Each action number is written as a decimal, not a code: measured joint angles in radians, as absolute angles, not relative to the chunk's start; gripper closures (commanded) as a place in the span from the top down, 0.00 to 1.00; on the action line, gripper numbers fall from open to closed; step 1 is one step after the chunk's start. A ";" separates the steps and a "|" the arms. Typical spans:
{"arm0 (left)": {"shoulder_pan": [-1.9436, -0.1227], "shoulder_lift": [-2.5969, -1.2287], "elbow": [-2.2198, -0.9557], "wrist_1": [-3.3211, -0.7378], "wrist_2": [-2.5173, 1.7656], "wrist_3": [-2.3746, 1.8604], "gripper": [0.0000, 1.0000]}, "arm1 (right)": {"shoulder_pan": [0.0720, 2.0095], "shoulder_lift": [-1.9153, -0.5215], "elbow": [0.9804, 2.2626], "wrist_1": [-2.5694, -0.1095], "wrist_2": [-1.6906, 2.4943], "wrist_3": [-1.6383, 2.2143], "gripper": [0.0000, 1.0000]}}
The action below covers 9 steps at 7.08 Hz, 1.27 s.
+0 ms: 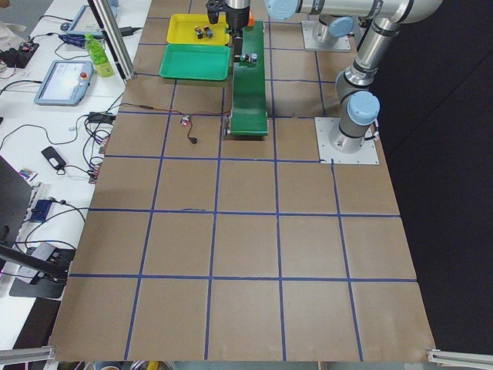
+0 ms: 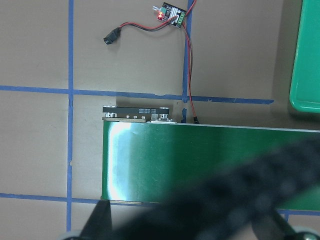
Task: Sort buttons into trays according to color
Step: 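Carry green button into green tray and open right gripper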
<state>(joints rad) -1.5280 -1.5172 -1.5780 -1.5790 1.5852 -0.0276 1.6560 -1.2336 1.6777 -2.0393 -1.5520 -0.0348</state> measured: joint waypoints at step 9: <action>-1.528 -1.518 -1.577 -1.579 1.586 -0.026 1.00 | 1.661 -1.178 1.596 -2.013 -1.563 -0.026 1.00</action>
